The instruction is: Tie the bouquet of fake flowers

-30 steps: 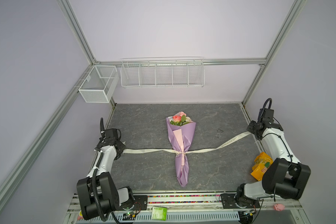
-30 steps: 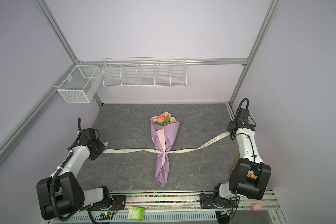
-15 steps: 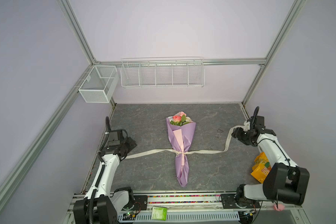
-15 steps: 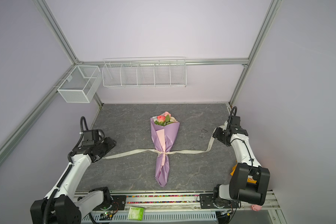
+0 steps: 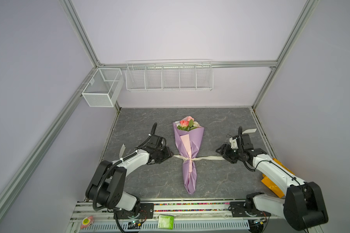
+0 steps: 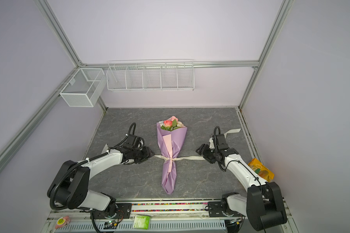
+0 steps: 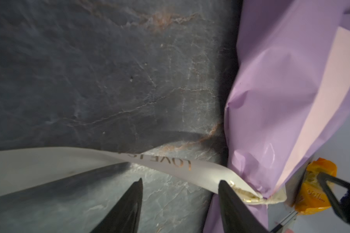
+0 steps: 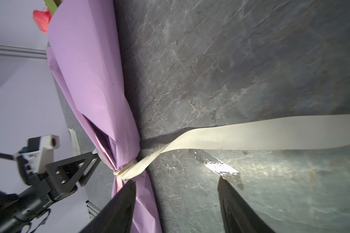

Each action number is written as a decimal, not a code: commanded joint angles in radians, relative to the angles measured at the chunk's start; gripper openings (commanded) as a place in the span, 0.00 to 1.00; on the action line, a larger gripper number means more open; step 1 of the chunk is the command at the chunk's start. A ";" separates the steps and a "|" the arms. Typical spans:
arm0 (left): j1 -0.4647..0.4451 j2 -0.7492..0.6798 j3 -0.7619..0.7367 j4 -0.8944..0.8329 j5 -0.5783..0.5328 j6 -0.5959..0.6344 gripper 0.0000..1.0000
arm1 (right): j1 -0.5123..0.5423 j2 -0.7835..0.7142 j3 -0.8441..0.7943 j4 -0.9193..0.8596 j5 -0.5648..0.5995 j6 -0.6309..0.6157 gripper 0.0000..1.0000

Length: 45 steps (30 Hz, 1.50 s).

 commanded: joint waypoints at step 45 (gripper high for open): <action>0.013 0.110 -0.096 0.416 0.044 -0.373 0.00 | 0.352 0.331 -0.193 0.815 0.281 0.874 0.08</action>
